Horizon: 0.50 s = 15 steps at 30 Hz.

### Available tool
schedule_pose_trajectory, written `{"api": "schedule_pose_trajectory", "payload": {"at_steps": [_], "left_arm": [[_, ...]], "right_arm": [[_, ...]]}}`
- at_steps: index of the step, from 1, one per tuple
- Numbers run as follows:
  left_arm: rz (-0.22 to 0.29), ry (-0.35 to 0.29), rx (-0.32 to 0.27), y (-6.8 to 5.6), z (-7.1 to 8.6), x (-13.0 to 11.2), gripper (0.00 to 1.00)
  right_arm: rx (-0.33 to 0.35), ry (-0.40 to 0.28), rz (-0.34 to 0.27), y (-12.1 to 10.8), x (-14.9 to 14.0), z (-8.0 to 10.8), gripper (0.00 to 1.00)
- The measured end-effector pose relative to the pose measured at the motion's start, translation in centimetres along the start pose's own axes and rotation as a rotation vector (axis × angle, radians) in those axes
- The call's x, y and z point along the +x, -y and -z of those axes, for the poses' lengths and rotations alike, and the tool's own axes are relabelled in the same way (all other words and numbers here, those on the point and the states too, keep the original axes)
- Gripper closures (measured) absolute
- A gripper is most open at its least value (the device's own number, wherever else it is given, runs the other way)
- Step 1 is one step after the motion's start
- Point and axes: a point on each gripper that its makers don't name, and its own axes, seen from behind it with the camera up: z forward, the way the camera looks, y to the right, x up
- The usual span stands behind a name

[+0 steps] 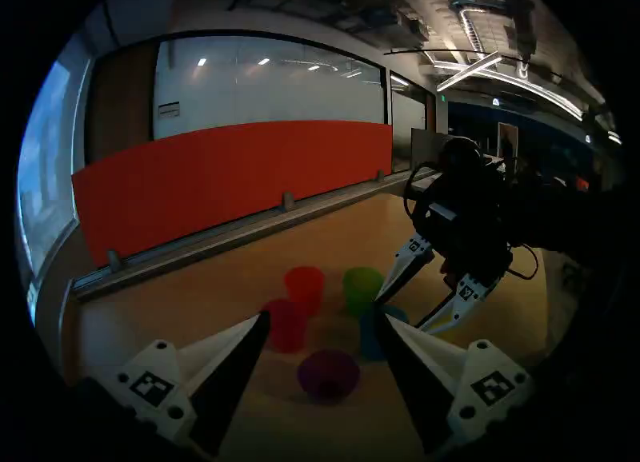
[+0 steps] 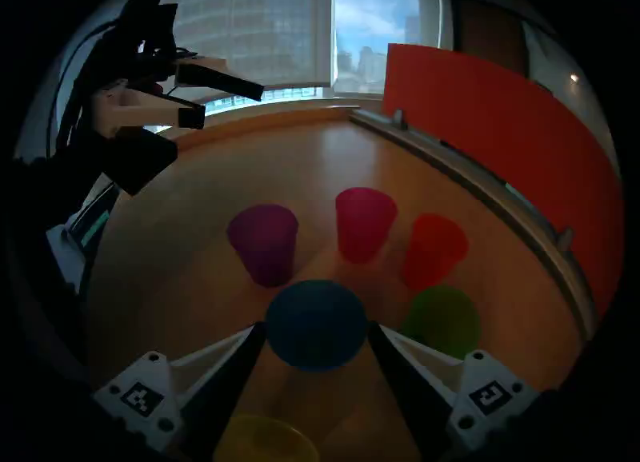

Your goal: Pour water

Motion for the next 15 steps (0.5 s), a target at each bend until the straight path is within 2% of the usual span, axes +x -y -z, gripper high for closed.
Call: {"api": "schedule_pose_trajectory", "payload": {"at_steps": [15], "left_arm": [[0.002,0.001,0.0,0.1,0.1,-0.2,0.04]], "right_arm": [[-0.004,0.025,0.013,0.2,-0.2,-1.4,0.01]]}}
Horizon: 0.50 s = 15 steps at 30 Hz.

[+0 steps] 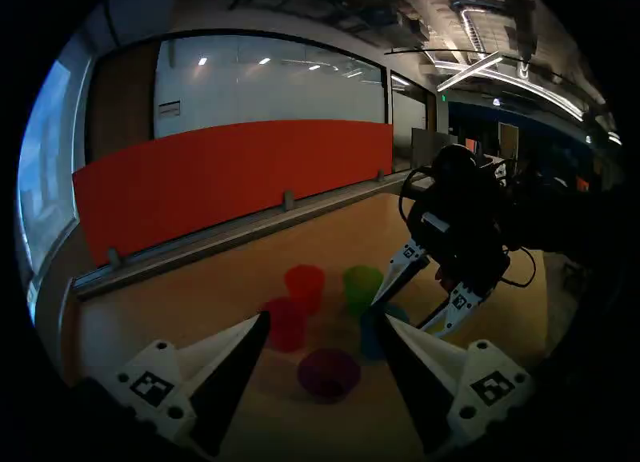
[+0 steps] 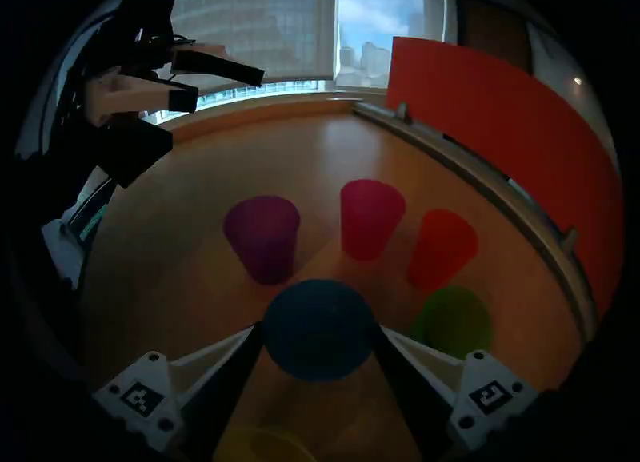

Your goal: Pour water

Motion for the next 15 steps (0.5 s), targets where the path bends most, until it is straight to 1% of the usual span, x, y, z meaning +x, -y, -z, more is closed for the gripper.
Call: {"api": "schedule_pose_trajectory", "payload": {"at_steps": [4,11,15], "left_arm": [[0.002,0.0,-0.002,-0.04,0.03,-0.05,0.04],[0.003,0.001,0.0,-0.02,0.05,-0.06,0.04],[0.004,0.0,-0.002,-0.08,0.07,-0.07,0.04]], "right_arm": [[-0.006,0.002,0.005,-0.12,-0.09,-0.17,0.06],[-0.006,-0.003,0.008,-0.09,-0.12,-0.22,0.08],[-0.008,-0.017,0.0,-0.09,0.07,-0.15,0.08]]}}
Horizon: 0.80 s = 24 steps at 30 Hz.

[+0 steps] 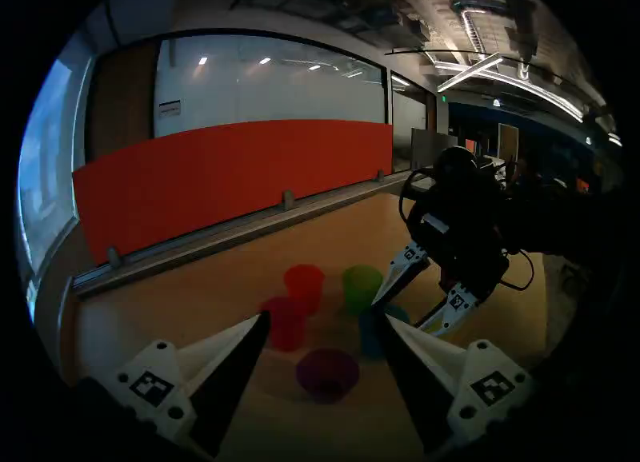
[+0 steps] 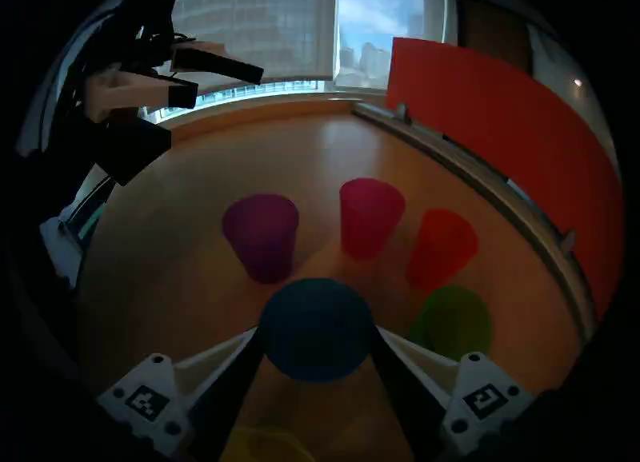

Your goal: Pour water

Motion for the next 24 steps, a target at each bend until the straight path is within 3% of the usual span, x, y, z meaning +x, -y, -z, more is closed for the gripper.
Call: {"api": "schedule_pose_trajectory", "payload": {"at_steps": [9,24], "left_arm": [[-0.002,-0.001,-0.002,-0.1,-0.1,0.2,0.04],[-0.004,-0.003,-0.007,-0.8,-0.5,0.5,0.04]], "right_arm": [[0.002,-0.083,-0.03,0.0,1.9,1.5,0.08],[-0.034,-0.247,-0.027,-0.4,5.9,6.8,0.08]]}}
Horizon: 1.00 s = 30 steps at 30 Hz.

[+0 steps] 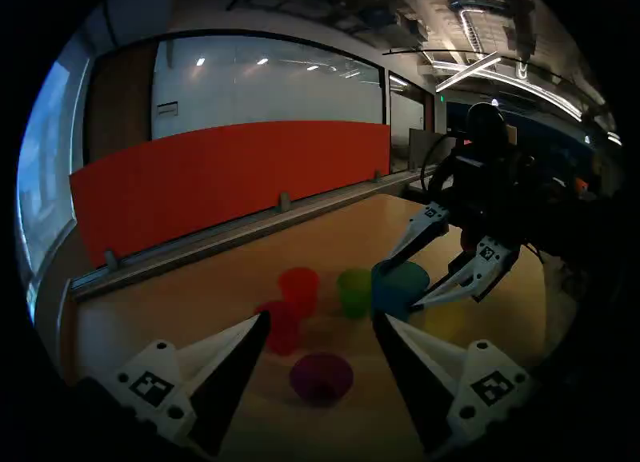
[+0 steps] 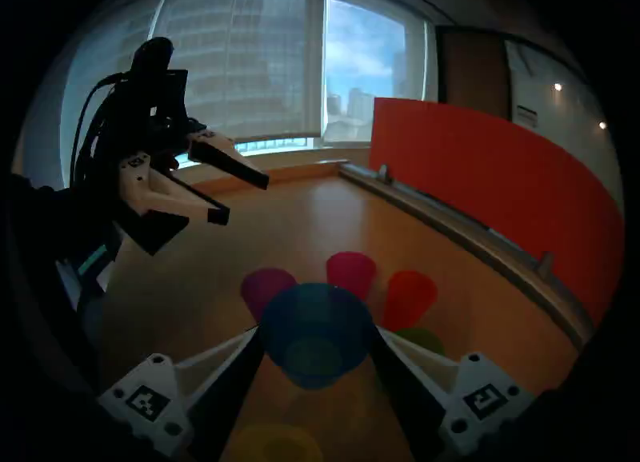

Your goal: Pour water

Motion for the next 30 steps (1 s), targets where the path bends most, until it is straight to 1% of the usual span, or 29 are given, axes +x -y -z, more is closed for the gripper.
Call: {"api": "schedule_pose_trajectory", "payload": {"at_steps": [10,20,26,30], "left_arm": [[-0.003,-0.007,-0.001,-0.5,0.3,0.5,0.04],[-0.009,-0.012,-0.006,-1.2,0.4,0.8,0.04],[-0.008,-0.011,-0.006,-1.2,0.1,0.8,0.04],[-0.008,-0.014,-0.008,-1.3,0.1,0.9,0.04]], "right_arm": [[-0.015,-0.13,0.013,0.1,3.5,2.4,0.09],[-0.019,-0.246,0.04,1.0,6.2,3.9,0.08],[-0.019,-0.323,0.028,1.3,7.8,5.0,0.09],[-0.016,-0.362,0.023,1.5,8.6,5.7,0.08]]}}
